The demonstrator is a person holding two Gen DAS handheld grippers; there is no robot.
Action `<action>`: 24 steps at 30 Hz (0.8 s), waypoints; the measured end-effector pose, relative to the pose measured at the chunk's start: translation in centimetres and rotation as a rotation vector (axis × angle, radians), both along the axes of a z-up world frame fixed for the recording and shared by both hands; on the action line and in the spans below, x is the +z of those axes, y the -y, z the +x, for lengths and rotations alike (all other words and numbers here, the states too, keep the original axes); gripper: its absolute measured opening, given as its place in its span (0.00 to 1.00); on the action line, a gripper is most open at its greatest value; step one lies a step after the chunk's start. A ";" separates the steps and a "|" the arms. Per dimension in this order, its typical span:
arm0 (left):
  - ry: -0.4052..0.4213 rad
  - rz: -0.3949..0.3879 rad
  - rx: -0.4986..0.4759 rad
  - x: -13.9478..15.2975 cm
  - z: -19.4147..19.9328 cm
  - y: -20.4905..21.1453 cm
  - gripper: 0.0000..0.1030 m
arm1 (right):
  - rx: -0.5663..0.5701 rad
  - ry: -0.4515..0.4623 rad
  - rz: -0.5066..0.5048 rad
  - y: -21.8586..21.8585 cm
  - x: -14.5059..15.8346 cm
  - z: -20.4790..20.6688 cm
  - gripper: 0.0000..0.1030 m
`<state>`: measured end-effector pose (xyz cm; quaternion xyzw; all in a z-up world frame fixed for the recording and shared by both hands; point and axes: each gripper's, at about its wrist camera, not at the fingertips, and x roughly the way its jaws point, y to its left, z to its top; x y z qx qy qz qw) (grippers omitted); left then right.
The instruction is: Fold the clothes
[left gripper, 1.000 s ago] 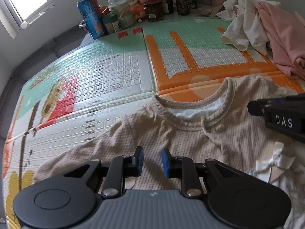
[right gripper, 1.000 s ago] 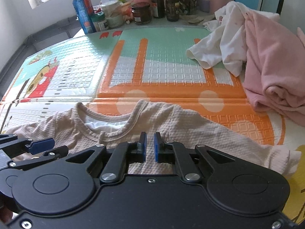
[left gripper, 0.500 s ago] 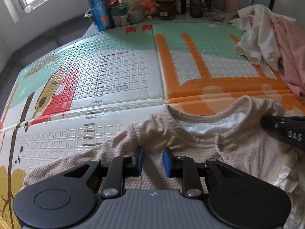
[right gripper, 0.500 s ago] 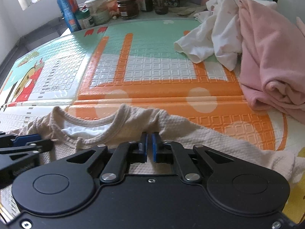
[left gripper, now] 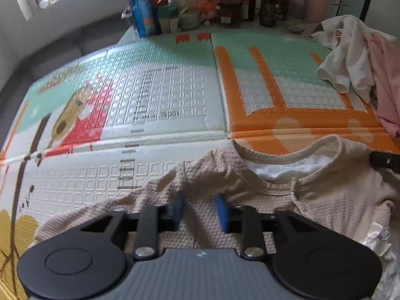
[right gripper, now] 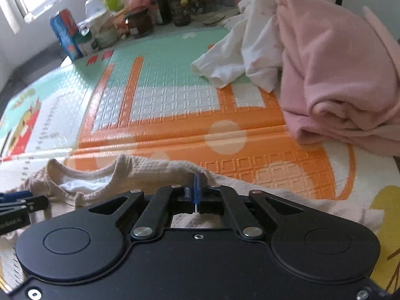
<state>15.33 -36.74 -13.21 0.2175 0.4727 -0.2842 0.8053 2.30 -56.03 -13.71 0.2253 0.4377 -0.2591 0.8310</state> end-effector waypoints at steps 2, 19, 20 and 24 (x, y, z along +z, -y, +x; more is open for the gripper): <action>-0.001 -0.035 -0.016 0.9 -0.5 0.1 0.25 | -0.003 0.021 -0.004 0.2 1.0 -0.6 0.01; -0.074 -0.162 -0.307 2.8 -9.7 5.8 0.25 | -0.012 0.015 -0.006 1.2 2.6 -5.3 0.01; -0.079 -0.165 -0.324 2.5 -10.3 6.0 0.25 | -0.021 0.011 -0.002 1.4 2.5 -5.7 0.01; -0.102 -0.185 -0.375 1.9 -12.1 7.1 0.25 | -0.049 0.002 0.019 2.2 2.0 -7.3 0.01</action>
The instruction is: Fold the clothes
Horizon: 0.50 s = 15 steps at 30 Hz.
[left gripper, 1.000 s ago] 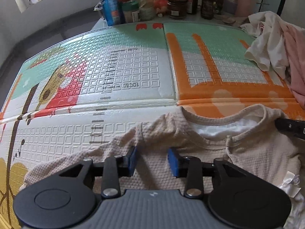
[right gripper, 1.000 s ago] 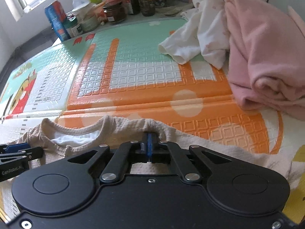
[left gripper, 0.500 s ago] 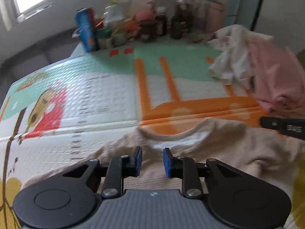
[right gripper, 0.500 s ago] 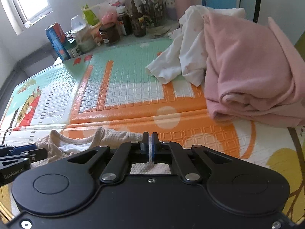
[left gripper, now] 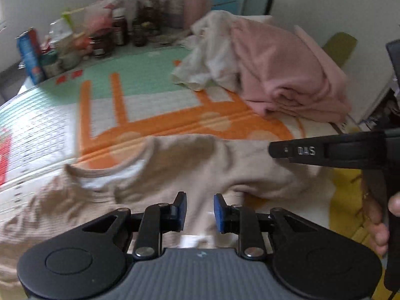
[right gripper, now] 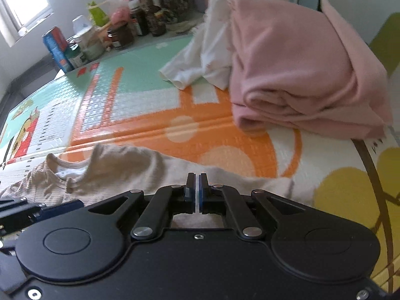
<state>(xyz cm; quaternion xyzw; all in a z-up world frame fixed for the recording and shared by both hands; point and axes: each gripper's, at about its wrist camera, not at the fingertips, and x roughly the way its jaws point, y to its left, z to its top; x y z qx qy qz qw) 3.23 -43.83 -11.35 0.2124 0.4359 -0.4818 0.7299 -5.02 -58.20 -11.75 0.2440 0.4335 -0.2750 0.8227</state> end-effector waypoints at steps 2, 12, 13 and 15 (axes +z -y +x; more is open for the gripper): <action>-0.015 -0.012 -0.027 -0.3 -0.7 0.5 0.25 | -0.008 -0.004 0.005 0.3 -0.2 -0.7 0.01; -0.051 0.033 -0.080 -2.6 -2.6 1.6 0.25 | -0.064 -0.041 0.026 2.2 -1.9 -2.7 0.01; -0.057 0.041 -0.083 -2.7 -2.6 1.6 0.25 | -0.067 -0.045 0.026 2.4 -2.1 -2.8 0.01; -0.064 0.054 -0.090 -3.0 -2.8 1.5 0.25 | -0.072 -0.052 0.024 2.8 -2.5 -2.8 0.01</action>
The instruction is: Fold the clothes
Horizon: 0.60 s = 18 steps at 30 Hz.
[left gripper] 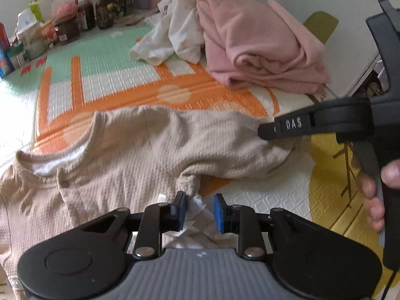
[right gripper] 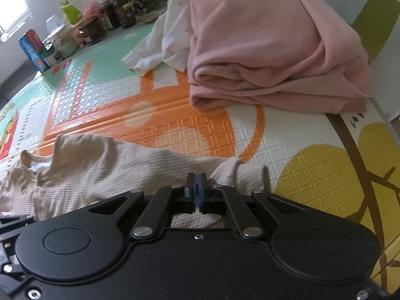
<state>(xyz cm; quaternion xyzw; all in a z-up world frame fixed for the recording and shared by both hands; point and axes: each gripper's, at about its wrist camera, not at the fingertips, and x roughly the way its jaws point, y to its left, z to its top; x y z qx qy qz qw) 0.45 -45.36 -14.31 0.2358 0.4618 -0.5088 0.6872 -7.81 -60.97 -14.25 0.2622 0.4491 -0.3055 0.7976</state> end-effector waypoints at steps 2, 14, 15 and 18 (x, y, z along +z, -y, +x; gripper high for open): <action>0.004 0.006 -0.015 -0.2 -0.3 -0.2 0.25 | -0.006 -0.006 -0.002 0.3 -0.4 0.1 0.01; 0.016 0.028 -0.086 -0.5 -1.2 -0.7 0.27 | -0.021 -0.039 -0.064 1.7 -1.1 1.0 0.00; 0.013 0.025 -0.083 -0.4 -1.2 -0.8 0.27 | -0.030 -0.048 -0.079 1.8 -1.1 1.0 0.00; -0.002 0.008 -0.065 0.1 -0.7 -0.8 0.27 | -0.051 -0.035 -0.069 2.2 -0.9 0.7 0.00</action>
